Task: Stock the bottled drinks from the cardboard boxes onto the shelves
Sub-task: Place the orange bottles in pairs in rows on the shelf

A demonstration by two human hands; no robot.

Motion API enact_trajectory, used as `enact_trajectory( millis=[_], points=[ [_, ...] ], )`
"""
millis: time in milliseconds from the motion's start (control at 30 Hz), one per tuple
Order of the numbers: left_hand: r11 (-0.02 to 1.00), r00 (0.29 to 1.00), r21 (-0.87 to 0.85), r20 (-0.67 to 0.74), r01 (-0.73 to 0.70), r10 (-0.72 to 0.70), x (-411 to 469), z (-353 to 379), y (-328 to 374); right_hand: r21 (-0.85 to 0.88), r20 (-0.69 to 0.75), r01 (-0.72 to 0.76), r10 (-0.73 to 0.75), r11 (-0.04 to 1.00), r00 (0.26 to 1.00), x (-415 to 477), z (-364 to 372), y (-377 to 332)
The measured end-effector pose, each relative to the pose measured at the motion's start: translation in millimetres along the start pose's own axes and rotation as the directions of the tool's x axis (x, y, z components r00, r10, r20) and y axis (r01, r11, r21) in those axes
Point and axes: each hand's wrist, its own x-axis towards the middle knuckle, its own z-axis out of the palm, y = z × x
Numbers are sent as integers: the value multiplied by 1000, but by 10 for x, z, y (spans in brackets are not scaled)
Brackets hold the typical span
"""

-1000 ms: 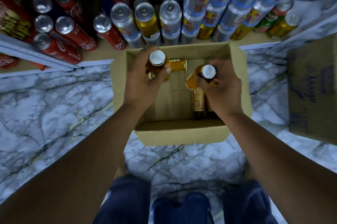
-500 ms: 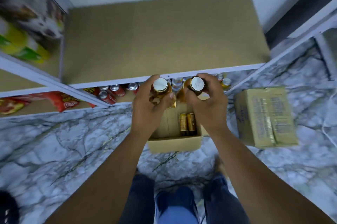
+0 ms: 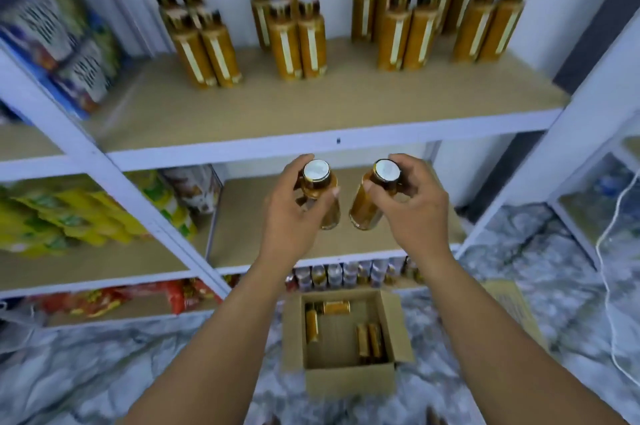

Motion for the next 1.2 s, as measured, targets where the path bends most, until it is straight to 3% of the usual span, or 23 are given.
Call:
enact_trajectory(
  millis=[467,1200],
  points=[
    [993,997,103,-38,-61,65,724,-292,802,-73,87,141,-134,987,987,826,-69,-887],
    [989,997,128,-32,-69,73,1834,-359,566,-104,204,172,-149,980,968,1812,525,-759]
  ],
)
